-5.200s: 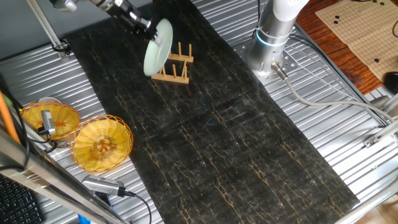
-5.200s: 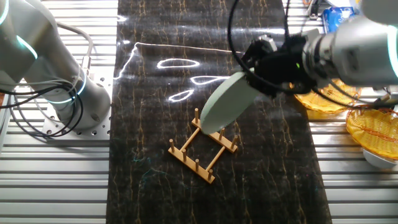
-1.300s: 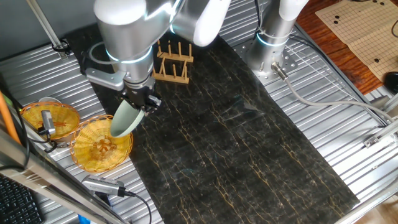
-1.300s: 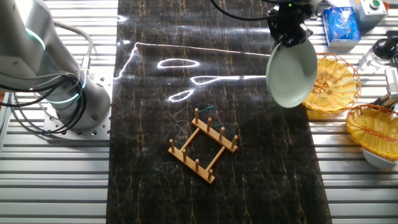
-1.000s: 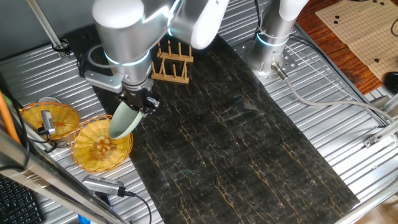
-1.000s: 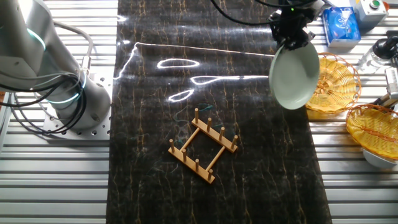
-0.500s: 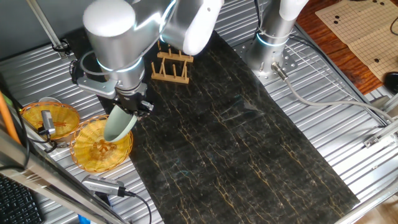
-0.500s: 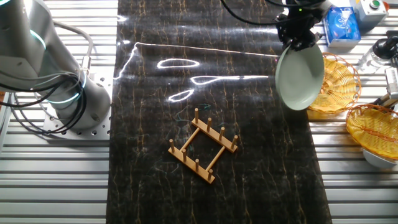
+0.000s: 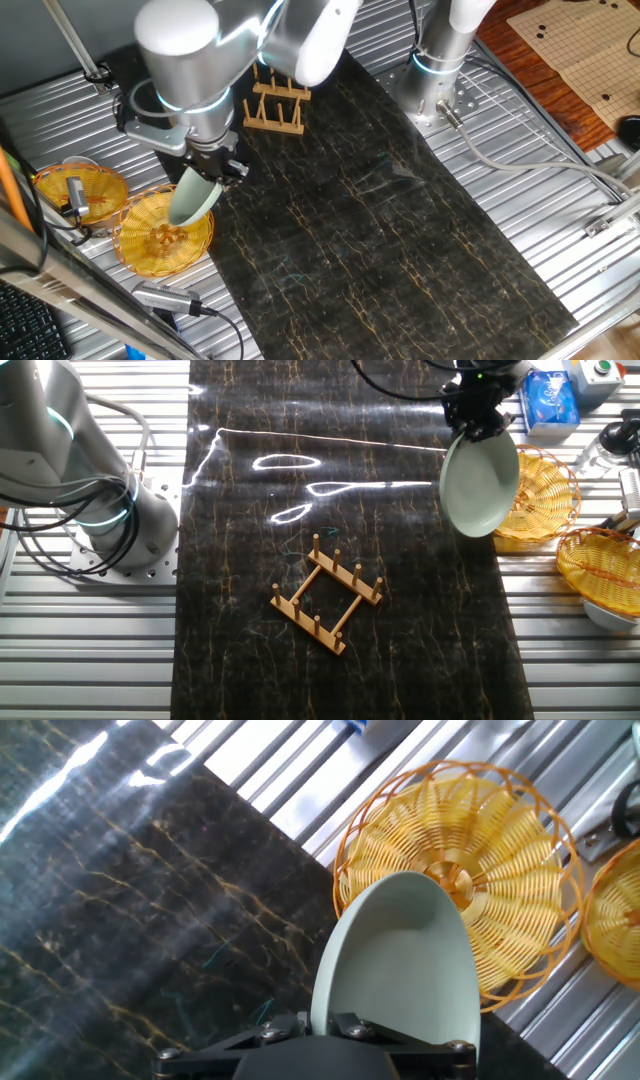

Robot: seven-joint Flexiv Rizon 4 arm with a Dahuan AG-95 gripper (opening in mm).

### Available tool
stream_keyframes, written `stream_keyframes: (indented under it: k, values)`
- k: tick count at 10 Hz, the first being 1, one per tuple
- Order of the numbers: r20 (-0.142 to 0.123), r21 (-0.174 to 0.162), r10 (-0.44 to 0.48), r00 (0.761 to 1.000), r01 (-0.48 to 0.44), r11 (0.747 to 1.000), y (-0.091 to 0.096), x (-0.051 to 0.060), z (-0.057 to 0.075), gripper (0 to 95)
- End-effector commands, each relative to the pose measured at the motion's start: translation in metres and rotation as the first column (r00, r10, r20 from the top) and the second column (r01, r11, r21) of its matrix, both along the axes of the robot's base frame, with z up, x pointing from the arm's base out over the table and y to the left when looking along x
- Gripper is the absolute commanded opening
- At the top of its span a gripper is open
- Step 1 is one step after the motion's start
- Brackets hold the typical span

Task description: Take the dish off the dish rack

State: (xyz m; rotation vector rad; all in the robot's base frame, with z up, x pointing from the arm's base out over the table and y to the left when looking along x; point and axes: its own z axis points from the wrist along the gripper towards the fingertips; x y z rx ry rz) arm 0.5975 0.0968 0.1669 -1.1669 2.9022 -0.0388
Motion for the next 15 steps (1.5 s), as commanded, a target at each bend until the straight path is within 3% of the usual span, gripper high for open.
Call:
stream_keyframes:
  k: [1, 2, 5, 9, 12, 15]
  values:
    - [0.012, -0.004, -0.01, 1.0, 0.01, 1.0, -0.001, -0.002, 0.0, 0.0]
    - [0.017, -0.005, -0.016, 1.0, 0.016, 1.0, -0.001, -0.002, 0.0, 0.0]
    - [0.028, -0.053, -0.007, 1.0, 0.008, 0.999, -0.001, -0.002, 0.0, 0.0]
    - [0.045, -0.066, -0.007, 0.999, 0.01, 0.998, 0.0, 0.0, -0.001, 0.0]
    - [0.065, -0.066, -0.001, 0.998, 0.005, 0.998, 0.002, 0.025, -0.009, 0.0]
    - [0.088, -0.07, 0.01, 0.996, -0.004, 0.998, 0.001, 0.039, -0.014, 0.0]
